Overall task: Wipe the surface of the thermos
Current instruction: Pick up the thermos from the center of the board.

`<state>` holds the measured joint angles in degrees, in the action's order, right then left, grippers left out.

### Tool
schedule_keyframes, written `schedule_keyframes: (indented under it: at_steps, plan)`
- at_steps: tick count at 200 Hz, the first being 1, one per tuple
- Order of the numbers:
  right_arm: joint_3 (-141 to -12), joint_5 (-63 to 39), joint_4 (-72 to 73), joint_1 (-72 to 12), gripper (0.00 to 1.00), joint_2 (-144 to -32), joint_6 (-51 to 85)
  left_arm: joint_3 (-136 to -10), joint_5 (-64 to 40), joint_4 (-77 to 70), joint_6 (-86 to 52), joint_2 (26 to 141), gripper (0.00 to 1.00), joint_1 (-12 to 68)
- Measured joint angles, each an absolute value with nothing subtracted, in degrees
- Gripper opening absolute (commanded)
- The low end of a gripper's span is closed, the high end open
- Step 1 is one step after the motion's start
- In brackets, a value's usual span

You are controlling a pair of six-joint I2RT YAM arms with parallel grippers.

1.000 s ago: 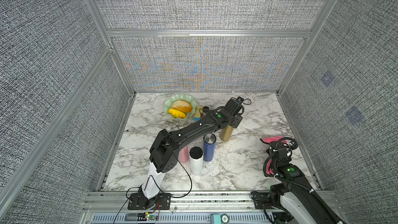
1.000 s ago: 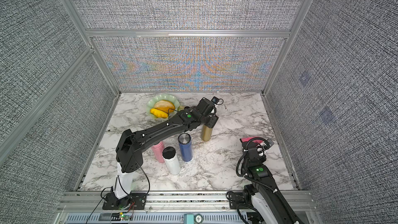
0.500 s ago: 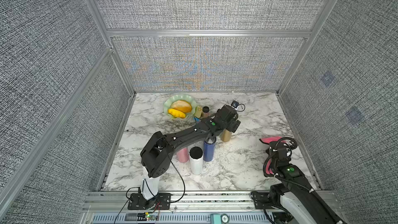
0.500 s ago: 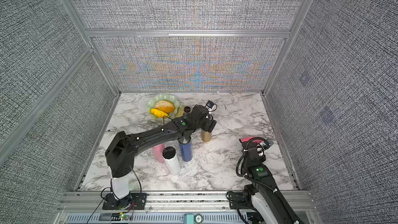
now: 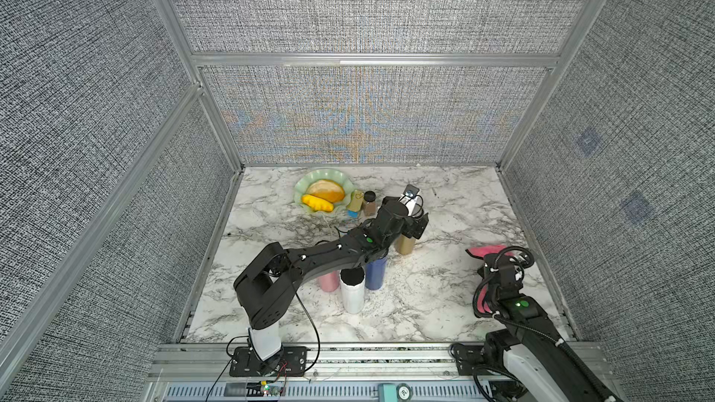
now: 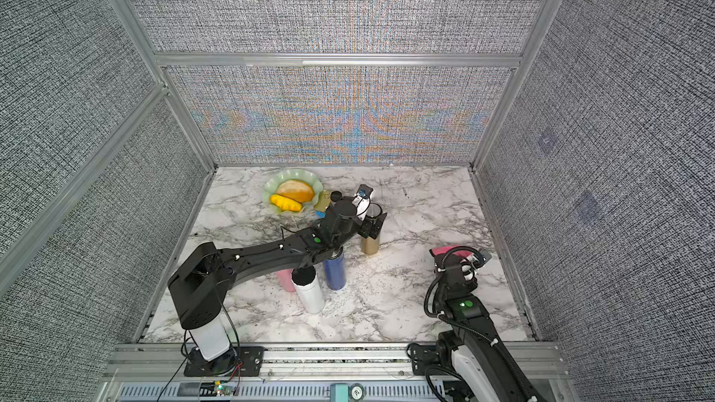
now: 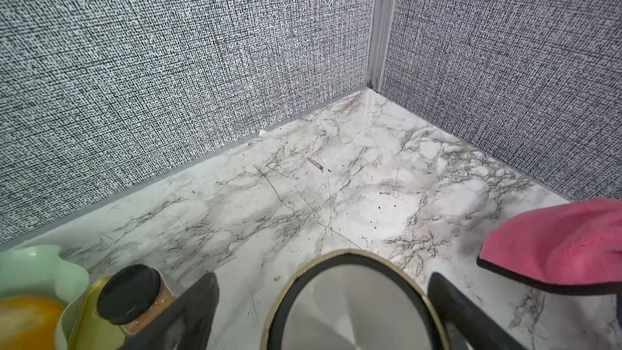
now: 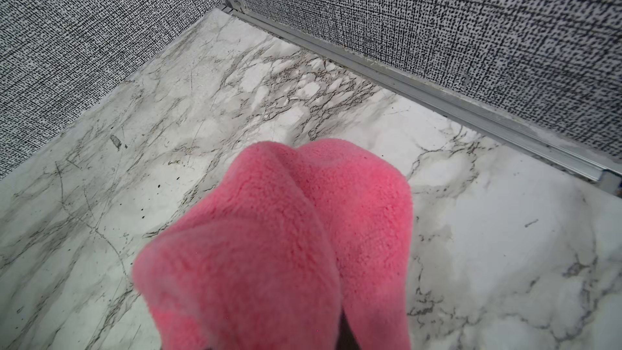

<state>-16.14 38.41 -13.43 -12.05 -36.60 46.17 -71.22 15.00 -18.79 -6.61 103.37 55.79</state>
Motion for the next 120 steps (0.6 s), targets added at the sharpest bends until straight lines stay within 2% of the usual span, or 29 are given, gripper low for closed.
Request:
schedule_keyframes:
  at_steps: [120]
  plan:
    - [-16.1,38.4,-13.4,-12.1,0.0,-36.0,46.2,-74.3,15.5,-24.1,-6.5,107.8,0.97,56.0]
